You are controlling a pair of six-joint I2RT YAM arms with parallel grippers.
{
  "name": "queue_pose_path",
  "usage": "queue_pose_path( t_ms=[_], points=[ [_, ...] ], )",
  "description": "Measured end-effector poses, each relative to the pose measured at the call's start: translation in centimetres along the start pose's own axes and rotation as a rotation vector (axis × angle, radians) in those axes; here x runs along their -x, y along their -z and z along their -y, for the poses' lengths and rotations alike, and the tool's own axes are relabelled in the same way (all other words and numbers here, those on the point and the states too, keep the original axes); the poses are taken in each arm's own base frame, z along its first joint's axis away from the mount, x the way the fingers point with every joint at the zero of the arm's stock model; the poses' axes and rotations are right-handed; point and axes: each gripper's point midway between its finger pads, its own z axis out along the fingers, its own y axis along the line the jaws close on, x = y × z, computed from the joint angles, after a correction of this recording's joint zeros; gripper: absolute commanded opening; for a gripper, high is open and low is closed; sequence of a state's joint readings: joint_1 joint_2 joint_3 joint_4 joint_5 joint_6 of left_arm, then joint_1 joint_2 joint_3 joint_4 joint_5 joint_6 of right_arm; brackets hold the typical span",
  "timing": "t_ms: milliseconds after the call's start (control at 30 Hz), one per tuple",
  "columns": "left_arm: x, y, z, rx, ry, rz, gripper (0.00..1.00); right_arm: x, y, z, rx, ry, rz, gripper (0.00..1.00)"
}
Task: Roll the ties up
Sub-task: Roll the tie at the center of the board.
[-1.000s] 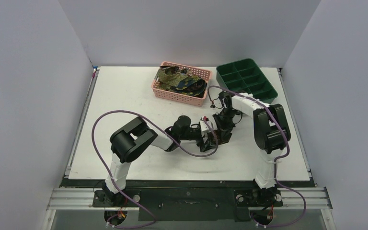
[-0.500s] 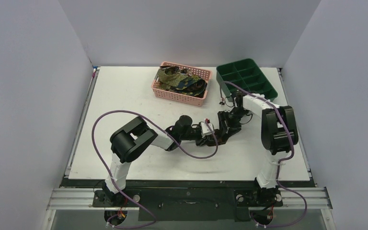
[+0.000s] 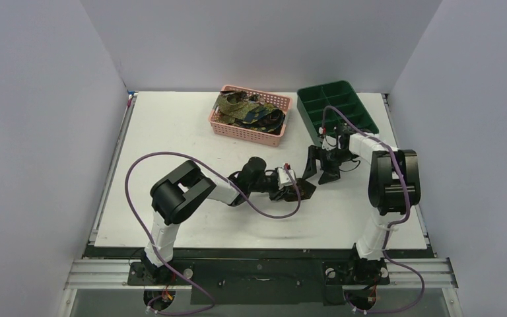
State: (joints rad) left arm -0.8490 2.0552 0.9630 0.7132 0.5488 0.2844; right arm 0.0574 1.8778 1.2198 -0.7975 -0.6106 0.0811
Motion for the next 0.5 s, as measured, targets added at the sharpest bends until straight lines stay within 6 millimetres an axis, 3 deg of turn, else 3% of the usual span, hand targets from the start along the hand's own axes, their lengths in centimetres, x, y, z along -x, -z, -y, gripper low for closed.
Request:
queue_pose_path(
  t_ms=[133,300,500],
  points=[
    [-0.1,0.3,-0.2,-0.007,0.01,-0.002,0.11,0.4,-0.8,-2.0,0.112,-0.003,0.003,0.71],
    [-0.2,0.6,-0.3,-0.018,0.019,-0.003,0.11,-0.5,-1.7,-4.3,0.216,0.025,-0.019,0.71],
    [-0.3,0.8,-0.3,-0.028,0.024,-0.002,0.11,-1.7,-0.9,-5.6,0.257,0.033,-0.021,0.73]
  ],
)
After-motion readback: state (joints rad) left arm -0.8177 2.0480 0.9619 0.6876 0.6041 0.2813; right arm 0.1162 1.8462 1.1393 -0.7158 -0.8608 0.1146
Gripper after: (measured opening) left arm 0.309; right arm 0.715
